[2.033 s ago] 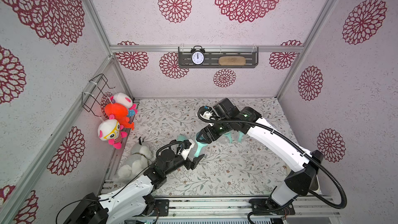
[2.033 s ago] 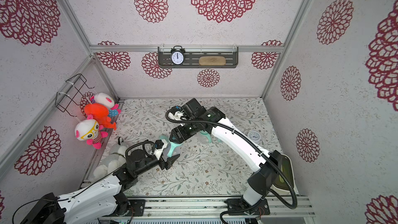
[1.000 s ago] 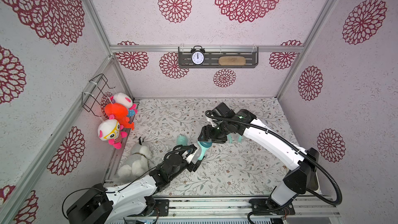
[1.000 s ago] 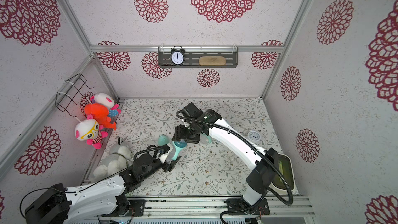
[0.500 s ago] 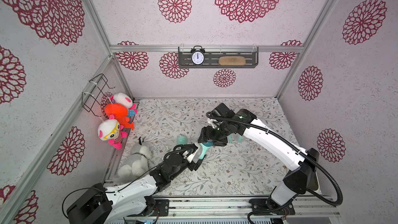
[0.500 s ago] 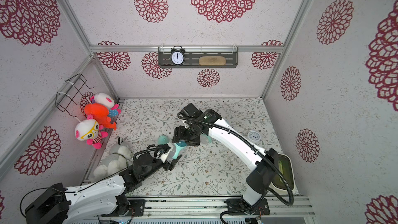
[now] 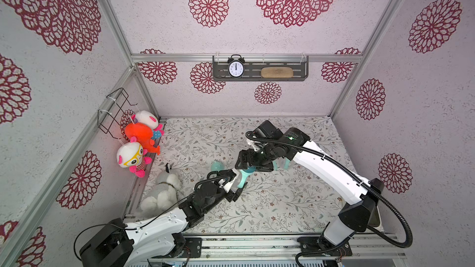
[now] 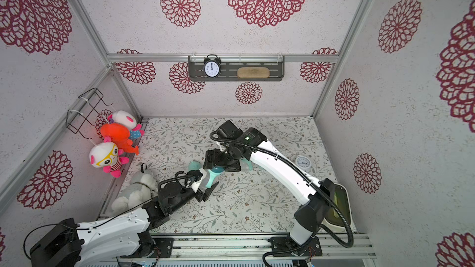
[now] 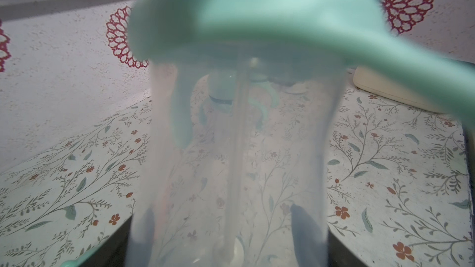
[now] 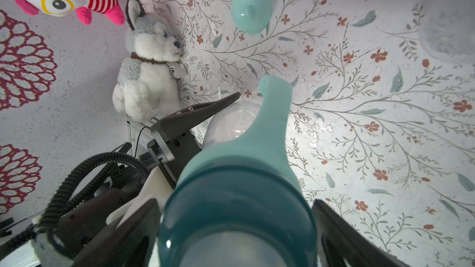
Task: Assemble the baby bottles
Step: Close the nipple on the baby bottle, then screw the nipple onto the baby bottle.
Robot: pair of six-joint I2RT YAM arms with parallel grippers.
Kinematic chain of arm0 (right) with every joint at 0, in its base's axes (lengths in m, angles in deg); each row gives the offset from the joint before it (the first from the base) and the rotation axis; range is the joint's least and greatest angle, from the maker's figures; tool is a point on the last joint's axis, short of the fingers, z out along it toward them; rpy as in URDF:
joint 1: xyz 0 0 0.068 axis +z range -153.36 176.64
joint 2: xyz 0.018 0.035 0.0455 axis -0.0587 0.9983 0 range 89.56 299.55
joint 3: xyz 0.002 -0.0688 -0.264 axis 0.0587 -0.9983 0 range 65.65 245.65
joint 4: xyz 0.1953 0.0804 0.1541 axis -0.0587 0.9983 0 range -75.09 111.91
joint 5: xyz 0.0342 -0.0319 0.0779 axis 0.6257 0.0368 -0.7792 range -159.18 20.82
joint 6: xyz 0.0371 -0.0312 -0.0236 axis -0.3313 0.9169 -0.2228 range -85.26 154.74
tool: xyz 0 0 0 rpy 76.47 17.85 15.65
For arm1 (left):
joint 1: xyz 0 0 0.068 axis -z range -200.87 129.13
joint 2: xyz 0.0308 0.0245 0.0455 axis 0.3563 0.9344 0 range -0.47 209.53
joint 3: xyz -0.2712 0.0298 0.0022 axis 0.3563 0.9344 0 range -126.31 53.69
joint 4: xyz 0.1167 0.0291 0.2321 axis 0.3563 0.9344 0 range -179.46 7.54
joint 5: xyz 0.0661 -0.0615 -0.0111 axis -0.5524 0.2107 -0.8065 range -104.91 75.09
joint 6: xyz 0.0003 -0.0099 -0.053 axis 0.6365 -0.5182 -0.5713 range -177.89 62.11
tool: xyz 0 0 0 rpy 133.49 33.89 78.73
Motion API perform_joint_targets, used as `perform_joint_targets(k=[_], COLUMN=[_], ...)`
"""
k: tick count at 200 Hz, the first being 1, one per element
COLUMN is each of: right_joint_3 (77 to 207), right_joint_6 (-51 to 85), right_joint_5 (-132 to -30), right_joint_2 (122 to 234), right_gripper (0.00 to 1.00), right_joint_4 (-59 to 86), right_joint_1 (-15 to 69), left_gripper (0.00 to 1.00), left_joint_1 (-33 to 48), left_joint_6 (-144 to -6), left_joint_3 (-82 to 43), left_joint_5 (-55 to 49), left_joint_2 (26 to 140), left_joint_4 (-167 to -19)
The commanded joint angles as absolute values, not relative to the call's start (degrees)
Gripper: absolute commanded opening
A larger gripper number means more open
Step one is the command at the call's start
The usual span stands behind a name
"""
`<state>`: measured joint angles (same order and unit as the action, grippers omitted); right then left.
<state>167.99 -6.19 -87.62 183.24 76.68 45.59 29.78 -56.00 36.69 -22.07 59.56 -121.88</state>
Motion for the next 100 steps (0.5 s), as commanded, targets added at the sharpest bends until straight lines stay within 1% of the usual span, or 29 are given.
perform_joint_targets(k=[1, 28, 42, 58, 84, 100], right_joint_3=[166.9, 164.8, 162.7, 161.1, 159.2, 158.7], right_joint_6=[-1.9, 3.4, 6.5, 10.2, 17.9, 23.0], right_joint_5=[-85.8, -84.3, -85.9, -85.3, -87.1, -85.1], right_joint_2=[176.9, 173.2, 171.1, 169.5, 167.5, 166.0], right_gripper=[0.94, 0.93, 0.92, 0.91, 0.90, 0.90], right_joint_4=[74.9, 72.6, 70.5, 70.1, 69.5, 69.6], right_joint_1=[45.9, 46.2, 46.5, 47.0, 47.8, 47.9], left_gripper=[0.00, 0.00, 0.00, 0.00, 0.00, 0.00], left_joint_1=[30.4, 30.2, 29.8, 29.1, 26.5, 24.7], left_joint_6=[-55.6, -56.2, -56.6, -57.0, -59.3, -61.2], left_joint_3=[35.7, 36.9, 37.0, 36.9, 37.7, 38.0], left_joint_5=[-21.2, -20.2, -19.1, -17.8, -12.6, -9.1], left_joint_2=[59.0, 57.2, 56.1, 55.0, 52.8, 50.8], left_joint_4=[-126.2, -126.8, -126.3, -125.1, -124.3, -123.4])
